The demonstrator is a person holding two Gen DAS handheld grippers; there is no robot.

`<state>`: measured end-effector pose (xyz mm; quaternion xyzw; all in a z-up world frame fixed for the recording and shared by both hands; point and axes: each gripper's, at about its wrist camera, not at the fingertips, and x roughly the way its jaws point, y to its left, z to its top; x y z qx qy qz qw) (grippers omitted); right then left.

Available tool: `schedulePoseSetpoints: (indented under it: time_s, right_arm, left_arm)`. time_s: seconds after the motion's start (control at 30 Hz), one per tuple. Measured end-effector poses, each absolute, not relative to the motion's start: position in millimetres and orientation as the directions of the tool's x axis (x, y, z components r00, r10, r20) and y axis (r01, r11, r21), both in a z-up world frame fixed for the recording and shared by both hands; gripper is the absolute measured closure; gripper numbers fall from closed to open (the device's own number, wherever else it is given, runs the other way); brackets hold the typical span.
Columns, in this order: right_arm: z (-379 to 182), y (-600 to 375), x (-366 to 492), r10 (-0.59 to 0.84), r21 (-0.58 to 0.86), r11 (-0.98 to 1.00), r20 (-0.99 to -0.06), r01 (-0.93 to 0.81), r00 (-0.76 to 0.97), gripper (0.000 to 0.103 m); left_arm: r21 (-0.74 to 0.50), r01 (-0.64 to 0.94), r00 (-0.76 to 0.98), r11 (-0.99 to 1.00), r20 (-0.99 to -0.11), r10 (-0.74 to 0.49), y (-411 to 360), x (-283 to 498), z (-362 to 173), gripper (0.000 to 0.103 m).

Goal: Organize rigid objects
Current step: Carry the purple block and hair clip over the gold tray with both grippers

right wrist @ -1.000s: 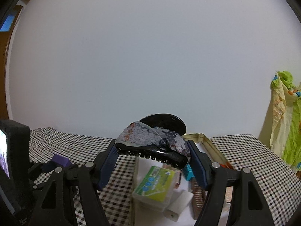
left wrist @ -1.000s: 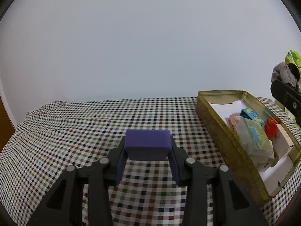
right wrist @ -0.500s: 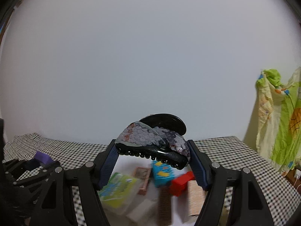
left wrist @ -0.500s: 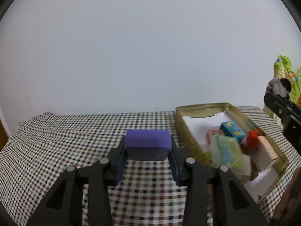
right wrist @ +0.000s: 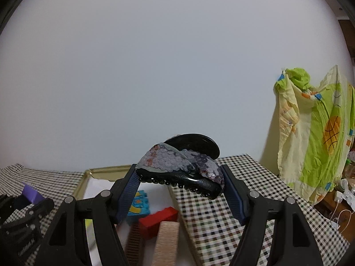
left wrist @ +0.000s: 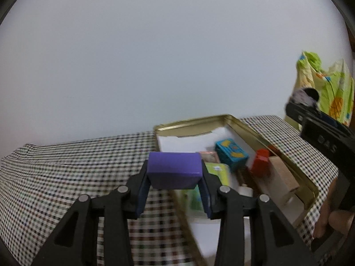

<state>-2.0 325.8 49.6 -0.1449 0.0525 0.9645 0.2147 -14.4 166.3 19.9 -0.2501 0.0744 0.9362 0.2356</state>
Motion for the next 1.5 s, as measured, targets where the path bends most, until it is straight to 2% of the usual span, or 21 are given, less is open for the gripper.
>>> schedulePoseSetpoints:
  time_s: [0.23,0.4,0.8,1.1,1.5]
  right_arm:
    - [41.2,328.6,-22.5,0.358,0.023,-0.918,-0.384,-0.396,-0.851,0.030]
    - [39.2,322.2,-27.4,0.347,0.002,-0.925,-0.394,-0.379,-0.851,0.030]
    - [31.3,329.2,-39.7,0.311,0.042,-0.928,-0.459,-0.370,-0.832,0.030]
    - [22.8,334.3,-47.2,0.265,0.107,-0.922,-0.523,-0.371,-0.810,0.029]
    - [20.3,328.3,-50.5,0.254,0.086,-0.931,-0.541,-0.354,-0.802,0.029]
  left_arm:
    - [0.035,-0.549,-0.716,-0.835,-0.534,0.449,199.2,-3.7,13.8,0.064]
    - [0.026,-0.581,-0.688,-0.814,-0.551,0.473,214.1,-1.8,12.9,0.064]
    - [0.061,-0.591,-0.694,-0.804,-0.545,0.469,230.3,3.7,11.2,0.064]
    - [0.005,-0.612,-0.630,-0.791,-0.608,0.483,244.3,-11.4,9.5,0.064]
    - [0.024,-0.607,-0.641,-0.794,-0.606,0.471,243.5,-7.3,8.9,0.064]
